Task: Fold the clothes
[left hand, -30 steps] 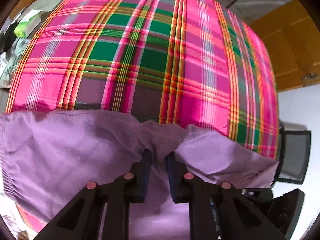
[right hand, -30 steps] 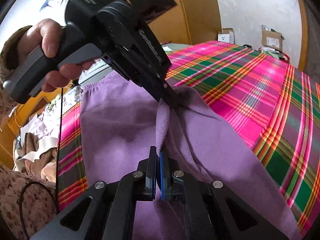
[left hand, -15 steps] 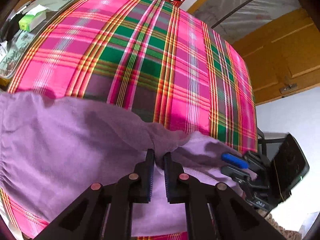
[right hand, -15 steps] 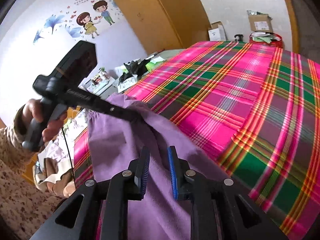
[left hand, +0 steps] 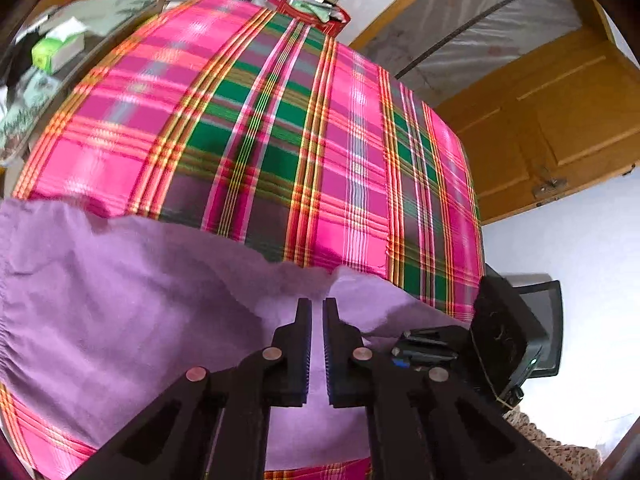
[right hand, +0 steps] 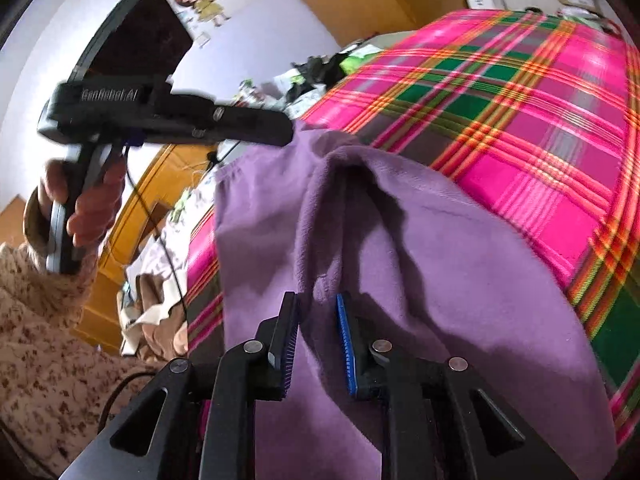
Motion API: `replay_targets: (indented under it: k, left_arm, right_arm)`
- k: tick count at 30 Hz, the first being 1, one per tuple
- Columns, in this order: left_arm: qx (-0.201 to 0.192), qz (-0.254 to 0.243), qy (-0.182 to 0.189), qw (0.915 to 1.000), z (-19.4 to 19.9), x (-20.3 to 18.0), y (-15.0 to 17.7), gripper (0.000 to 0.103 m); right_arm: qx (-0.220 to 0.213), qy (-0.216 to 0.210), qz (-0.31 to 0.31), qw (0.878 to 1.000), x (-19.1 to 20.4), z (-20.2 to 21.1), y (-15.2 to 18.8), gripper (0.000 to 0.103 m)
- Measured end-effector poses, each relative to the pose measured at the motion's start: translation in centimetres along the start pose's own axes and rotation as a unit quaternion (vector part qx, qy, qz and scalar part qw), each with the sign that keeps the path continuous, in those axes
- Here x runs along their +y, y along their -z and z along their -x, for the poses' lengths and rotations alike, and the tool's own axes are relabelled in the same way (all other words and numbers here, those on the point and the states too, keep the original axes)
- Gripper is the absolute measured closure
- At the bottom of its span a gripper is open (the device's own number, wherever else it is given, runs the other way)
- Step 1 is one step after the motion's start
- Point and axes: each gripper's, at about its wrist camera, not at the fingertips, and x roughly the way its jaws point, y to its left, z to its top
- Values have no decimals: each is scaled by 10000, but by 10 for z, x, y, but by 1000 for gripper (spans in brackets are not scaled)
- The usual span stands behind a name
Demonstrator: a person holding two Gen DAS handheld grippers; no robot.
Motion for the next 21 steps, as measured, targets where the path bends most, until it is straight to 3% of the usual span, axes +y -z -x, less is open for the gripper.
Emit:
replay_targets:
  k: [2,5,10,14,21]
  left_arm:
    - [24,106,50,9999,-2,6,1,97]
    - [-26,213,165,9996,-4,11,0,97]
    - [-133,352,248,9990,-2,19,-3,97]
    - [-317,532,354,9975,4,31,-4,97]
    - [-470,919,465,9936,8,61,1,97]
  right_arm:
    - [-103,-71,-64,9999,-2,3,-3,70]
    - [-57,-197,-135,9997,-4,-5,-13,64]
    - [94,-295,-147,9994,-4,-22,-30,63]
    - [104,28,50,9999,4,-33,-44,63]
    - [128,25,-296,9995,-2,-48,-67,62]
